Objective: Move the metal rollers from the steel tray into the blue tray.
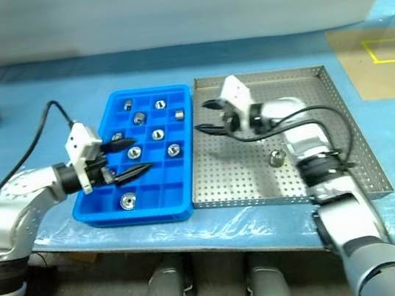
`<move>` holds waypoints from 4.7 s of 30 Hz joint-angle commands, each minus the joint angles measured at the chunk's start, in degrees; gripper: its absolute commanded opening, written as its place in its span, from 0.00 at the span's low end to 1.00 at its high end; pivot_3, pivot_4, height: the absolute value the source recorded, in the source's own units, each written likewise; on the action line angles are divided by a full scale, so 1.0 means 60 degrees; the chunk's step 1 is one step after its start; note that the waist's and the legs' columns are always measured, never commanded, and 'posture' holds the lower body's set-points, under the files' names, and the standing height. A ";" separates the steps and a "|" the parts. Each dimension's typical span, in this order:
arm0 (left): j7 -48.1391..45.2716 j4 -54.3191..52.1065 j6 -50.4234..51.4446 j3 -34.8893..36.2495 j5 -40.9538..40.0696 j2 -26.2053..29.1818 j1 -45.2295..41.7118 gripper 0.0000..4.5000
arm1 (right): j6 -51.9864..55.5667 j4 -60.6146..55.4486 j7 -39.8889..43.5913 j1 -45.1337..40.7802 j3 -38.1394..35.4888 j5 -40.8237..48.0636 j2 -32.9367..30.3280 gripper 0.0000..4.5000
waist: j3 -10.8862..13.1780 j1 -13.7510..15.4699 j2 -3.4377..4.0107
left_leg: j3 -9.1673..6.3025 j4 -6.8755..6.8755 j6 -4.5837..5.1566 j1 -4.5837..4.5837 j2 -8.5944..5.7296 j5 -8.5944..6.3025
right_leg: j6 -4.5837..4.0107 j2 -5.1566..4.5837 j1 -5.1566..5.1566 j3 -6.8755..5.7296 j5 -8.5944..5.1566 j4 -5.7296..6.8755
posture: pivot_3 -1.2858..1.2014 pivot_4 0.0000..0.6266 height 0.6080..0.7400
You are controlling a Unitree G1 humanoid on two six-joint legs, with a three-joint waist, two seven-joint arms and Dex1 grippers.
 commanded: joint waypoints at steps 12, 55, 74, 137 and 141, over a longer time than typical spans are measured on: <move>-0.0864 0.1458 -0.1085 -0.1179 0.0714 -0.1137 -0.1073 0.99 | 0.2204 -0.3187 -0.0787 0.3243 -0.0722 0.0569 -0.1582 0.73 | 0.0000 -0.0611 0.0002 | 0.0009 -0.0007 0.0003 0.0011 0.0004 0.0000 | 0.0004 0.0011 -0.0001 0.0006 0.0000 -0.0018 | 0.46 0.24 1.00; -0.0929 0.0008 -0.0534 0.0674 0.0395 0.0748 0.0410 0.99 | 0.1415 -0.2182 -0.0210 0.1284 0.0818 0.0405 -0.0231 0.38 | 0.0000 -0.0535 0.0008 | 0.0010 -0.0021 0.0007 0.0032 0.0006 -0.0003 | -0.0003 0.0009 0.0004 0.0003 0.0000 -0.0011 | 0.52 0.24 1.00; 0.1007 -0.3983 0.1191 0.2654 -0.1360 0.0680 0.4207 0.99 | 0.1928 -0.1653 0.1690 0.0364 0.3037 0.1167 0.1894 0.38 | 0.0000 0.0392 -0.0001 | -0.0011 -0.0061 -0.0004 0.0015 0.0004 0.0000 | 0.0024 0.0000 0.0002 -0.0018 -0.0028 -0.0041 | 0.64 0.24 1.00; -0.0833 0.1081 -0.0818 -0.0669 0.0826 -0.0179 -0.0550 0.99 | -0.0811 0.4162 -0.3412 0.0307 -0.0827 -0.0380 0.0582 0.73 | -0.0006 -0.0528 -0.0011 | 0.0000 0.0018 0.0002 0.0006 0.0001 0.0001 | -0.0012 0.0007 0.0007 0.0001 -0.0002 0.0009 | 0.48 0.24 1.00; -0.0826 0.1051 -0.0790 -0.0666 0.0825 -0.0168 -0.0533 0.99 | -0.0877 0.4067 -0.3178 0.0404 -0.0718 -0.0405 0.0668 0.60 | -0.0006 -0.0533 -0.0011 | 0.0001 0.0020 0.0001 0.0011 0.0005 0.0001 | -0.0012 0.0008 0.0007 0.0001 -0.0002 0.0019 | 0.48 0.24 1.00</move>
